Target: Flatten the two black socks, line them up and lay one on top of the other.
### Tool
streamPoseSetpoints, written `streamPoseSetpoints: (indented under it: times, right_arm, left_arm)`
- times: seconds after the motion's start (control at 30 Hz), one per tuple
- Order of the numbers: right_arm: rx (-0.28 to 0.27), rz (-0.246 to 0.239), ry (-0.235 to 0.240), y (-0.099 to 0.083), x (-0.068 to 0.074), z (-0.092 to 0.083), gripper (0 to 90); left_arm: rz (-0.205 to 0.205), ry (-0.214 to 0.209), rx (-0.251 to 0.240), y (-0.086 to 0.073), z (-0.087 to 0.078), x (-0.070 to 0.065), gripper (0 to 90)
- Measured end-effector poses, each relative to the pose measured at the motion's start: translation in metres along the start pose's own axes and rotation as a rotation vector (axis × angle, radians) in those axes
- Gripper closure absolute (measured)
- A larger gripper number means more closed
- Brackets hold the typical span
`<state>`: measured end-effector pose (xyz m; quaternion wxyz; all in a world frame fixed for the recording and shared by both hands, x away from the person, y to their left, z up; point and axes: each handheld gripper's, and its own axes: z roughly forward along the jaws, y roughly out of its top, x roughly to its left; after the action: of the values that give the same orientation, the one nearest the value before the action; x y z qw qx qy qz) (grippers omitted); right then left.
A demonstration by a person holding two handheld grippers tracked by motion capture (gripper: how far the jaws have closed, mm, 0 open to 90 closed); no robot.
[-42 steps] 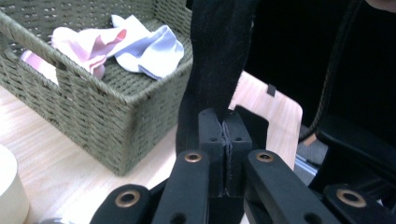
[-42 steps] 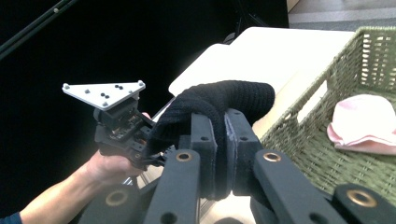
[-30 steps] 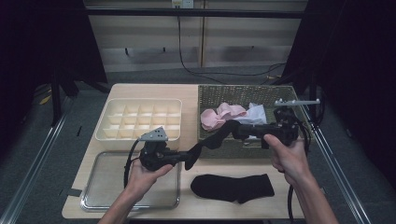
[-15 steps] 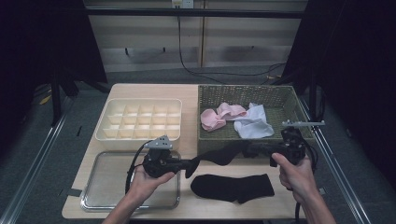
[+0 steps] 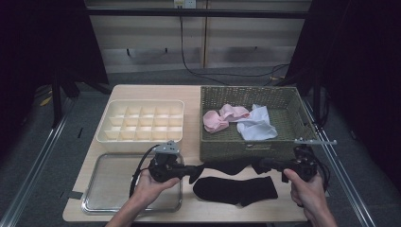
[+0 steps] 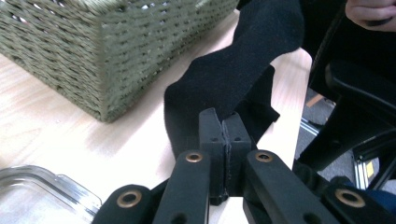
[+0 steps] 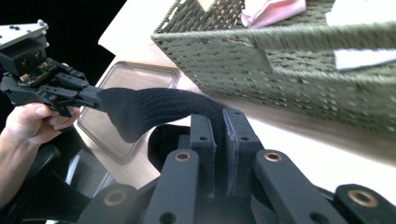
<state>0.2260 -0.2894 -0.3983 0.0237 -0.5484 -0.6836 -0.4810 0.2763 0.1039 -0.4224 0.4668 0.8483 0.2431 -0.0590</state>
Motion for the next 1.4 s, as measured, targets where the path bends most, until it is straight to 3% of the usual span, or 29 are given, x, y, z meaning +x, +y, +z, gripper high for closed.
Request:
streamPoseSetpoints:
  times: [0.2, 0.4, 0.47, 0.77, 0.83, 0.87, 0.9, 1.2, 1.27, 1.37, 1.4]
  right_arm:
    - [0.020, 0.017, -0.014, -0.013, -0.008, 0.003, 83.3]
    - [0.042, -0.013, -0.069, -0.017, -0.013, 0.009, 82.0]
    - [0.046, -0.012, -0.070, -0.019, -0.017, 0.011, 81.2]
    - [0.089, 0.015, -0.089, -0.041, -0.034, 0.024, 74.9]
    - [0.114, 0.010, -0.099, -0.045, -0.035, 0.025, 73.3]
    - [0.115, 0.013, -0.093, -0.046, -0.035, 0.025, 72.3]
    - [0.110, 0.016, -0.086, -0.048, -0.036, 0.025, 72.4]
    - [0.158, 0.009, -0.046, -0.059, -0.028, 0.023, 59.2]
    - [0.162, 0.010, -0.045, -0.060, -0.026, 0.022, 55.7]
    - [0.167, 0.006, -0.045, -0.061, -0.025, 0.020, 53.5]
    - [0.169, 0.011, -0.053, -0.061, -0.025, 0.019, 52.9]
  left_arm:
    - [0.014, 0.009, 0.018, 0.002, 0.006, -0.002, 89.5]
    - [0.021, 0.017, 0.039, 0.005, 0.018, 0.000, 89.4]
    - [0.026, 0.042, 0.055, 0.003, 0.026, 0.000, 89.3]
    - [0.009, 0.007, 0.090, -0.009, 0.038, 0.001, 84.6]
    - [0.020, 0.000, 0.108, -0.011, 0.040, -0.001, 82.7]
    - [0.015, 0.016, 0.113, -0.012, 0.041, -0.002, 81.3]
    - [0.009, -0.008, 0.110, -0.012, 0.041, -0.001, 80.4]
    - [-0.010, -0.036, 0.090, -0.011, 0.038, -0.001, 76.0]
    - [-0.012, -0.048, 0.104, -0.013, 0.044, -0.001, 75.3]
    - [-0.025, -0.022, 0.144, -0.020, 0.051, 0.005, 74.5]
    - [-0.040, -0.037, 0.150, -0.023, 0.052, 0.009, 74.5]
